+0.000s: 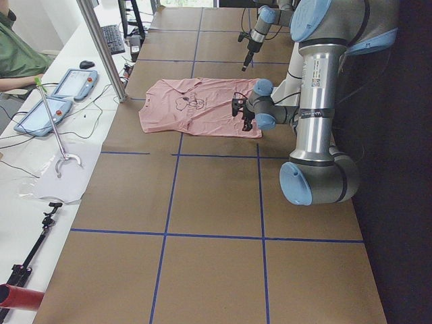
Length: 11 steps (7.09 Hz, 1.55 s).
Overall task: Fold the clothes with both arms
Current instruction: 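Close both grippers on the hem corners, adjusting the right grip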
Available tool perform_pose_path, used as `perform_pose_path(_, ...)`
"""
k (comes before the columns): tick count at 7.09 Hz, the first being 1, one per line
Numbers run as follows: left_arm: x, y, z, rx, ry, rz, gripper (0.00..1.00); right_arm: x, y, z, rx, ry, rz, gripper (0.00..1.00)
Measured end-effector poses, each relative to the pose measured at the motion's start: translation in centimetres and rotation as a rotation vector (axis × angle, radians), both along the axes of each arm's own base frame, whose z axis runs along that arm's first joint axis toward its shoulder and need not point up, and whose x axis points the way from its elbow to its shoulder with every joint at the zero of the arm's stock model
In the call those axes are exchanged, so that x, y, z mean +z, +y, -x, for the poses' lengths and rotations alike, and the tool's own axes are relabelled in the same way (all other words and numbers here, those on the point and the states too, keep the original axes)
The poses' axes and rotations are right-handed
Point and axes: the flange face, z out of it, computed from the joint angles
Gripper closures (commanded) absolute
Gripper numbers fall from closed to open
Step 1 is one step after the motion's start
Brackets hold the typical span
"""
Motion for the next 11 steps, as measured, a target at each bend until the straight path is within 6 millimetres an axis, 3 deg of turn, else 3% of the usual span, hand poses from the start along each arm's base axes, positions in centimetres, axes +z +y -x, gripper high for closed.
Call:
perform_pose_path(4,1.1,3.8,-1.9,0.059,-0.063,0.024,0.37,0.1,0.3,0.2,0.001,0.003,-0.003,0.07)
perform_pose_path(8,1.5,4.7,-2.4,0.076,-0.086,0.028,0.38,0.1,0.4,0.3,0.003,0.005,-0.007,0.07)
perform_pose_path(9,1.5,4.7,-2.4,0.077,-0.088,0.028,0.44,0.1,0.4,0.3,0.003,0.005,-0.007,0.06)
perform_pose_path(10,1.5,4.7,-2.4,0.078,-0.089,0.028,0.72,0.2,0.4,0.3,0.003,0.005,-0.007,0.06)
perform_pose_path(11,1.5,4.8,-2.5,0.078,-0.089,0.029,0.81,0.2,0.4,0.3,0.003,0.005,-0.007,0.06)
